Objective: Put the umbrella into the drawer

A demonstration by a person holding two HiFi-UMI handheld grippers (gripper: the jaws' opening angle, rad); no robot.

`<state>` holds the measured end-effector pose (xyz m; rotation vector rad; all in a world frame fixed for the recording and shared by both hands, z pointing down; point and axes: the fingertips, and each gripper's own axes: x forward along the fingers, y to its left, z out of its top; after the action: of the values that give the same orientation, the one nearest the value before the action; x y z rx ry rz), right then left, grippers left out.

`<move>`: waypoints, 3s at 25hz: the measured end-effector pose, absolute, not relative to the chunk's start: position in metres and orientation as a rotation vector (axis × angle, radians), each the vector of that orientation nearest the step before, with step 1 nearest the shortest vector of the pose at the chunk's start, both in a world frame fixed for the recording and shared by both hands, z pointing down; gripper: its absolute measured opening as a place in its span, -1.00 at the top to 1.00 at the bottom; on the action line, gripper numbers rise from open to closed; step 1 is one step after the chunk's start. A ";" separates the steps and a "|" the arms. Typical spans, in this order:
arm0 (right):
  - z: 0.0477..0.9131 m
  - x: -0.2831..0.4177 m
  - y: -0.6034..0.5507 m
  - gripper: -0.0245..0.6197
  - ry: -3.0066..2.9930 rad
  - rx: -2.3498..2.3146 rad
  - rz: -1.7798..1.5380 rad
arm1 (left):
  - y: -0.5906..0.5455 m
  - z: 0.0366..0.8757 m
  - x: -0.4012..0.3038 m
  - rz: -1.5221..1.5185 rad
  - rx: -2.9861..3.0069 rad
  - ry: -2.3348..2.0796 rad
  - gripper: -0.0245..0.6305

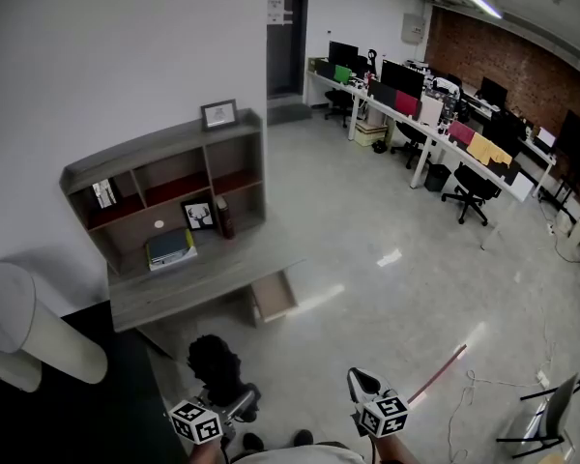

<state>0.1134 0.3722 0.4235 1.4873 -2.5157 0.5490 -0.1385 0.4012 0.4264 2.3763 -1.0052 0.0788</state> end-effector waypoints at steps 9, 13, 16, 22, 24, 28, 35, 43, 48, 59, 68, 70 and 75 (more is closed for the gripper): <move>0.433 0.156 0.363 0.91 -2.537 1.456 0.566 | 0.398 0.432 -0.107 0.082 2.358 -1.055 0.22; 0.438 0.167 0.358 0.91 -2.547 1.448 0.595 | 0.396 0.435 -0.094 0.068 2.347 -1.056 0.22; 0.442 0.167 0.354 0.91 -2.549 1.442 0.614 | 0.393 0.436 -0.092 0.067 2.342 -1.052 0.22; 0.455 0.156 0.337 0.91 -2.526 1.434 0.635 | 0.373 0.445 -0.100 0.079 2.334 -1.041 0.22; 0.459 0.151 0.327 0.91 -2.512 1.440 0.650 | 0.361 0.448 -0.105 0.080 2.327 -1.033 0.22; 0.463 0.140 0.302 0.91 -2.488 1.463 0.662 | 0.330 0.453 -0.117 0.085 2.322 -1.014 0.22; 0.458 0.120 0.243 0.91 -2.459 1.507 0.664 | 0.264 0.453 -0.138 0.107 2.336 -0.986 0.22; 0.461 0.093 0.193 0.91 -2.407 1.546 0.676 | 0.200 0.460 -0.161 0.133 2.340 -0.915 0.22; 0.464 0.074 0.166 0.91 -2.368 1.585 0.687 | 0.168 0.470 -0.181 0.171 2.352 -0.866 0.22; 0.478 0.018 0.124 0.91 -2.300 1.647 0.709 | 0.118 0.495 -0.230 0.206 2.337 -0.788 0.22; 0.480 -0.002 0.115 0.91 -2.281 1.611 0.687 | 0.105 0.504 -0.240 0.189 2.328 -0.768 0.22; 0.481 0.002 0.111 0.91 -2.276 1.618 0.694 | 0.103 0.507 -0.238 0.191 2.321 -0.763 0.21; 0.489 0.010 0.098 0.91 -2.271 1.597 0.707 | 0.095 0.516 -0.228 0.198 2.306 -0.760 0.21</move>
<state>0.0100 0.0977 0.4889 1.5974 -2.2706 0.7067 -0.2277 0.0950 0.5158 2.3056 -0.7596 0.1982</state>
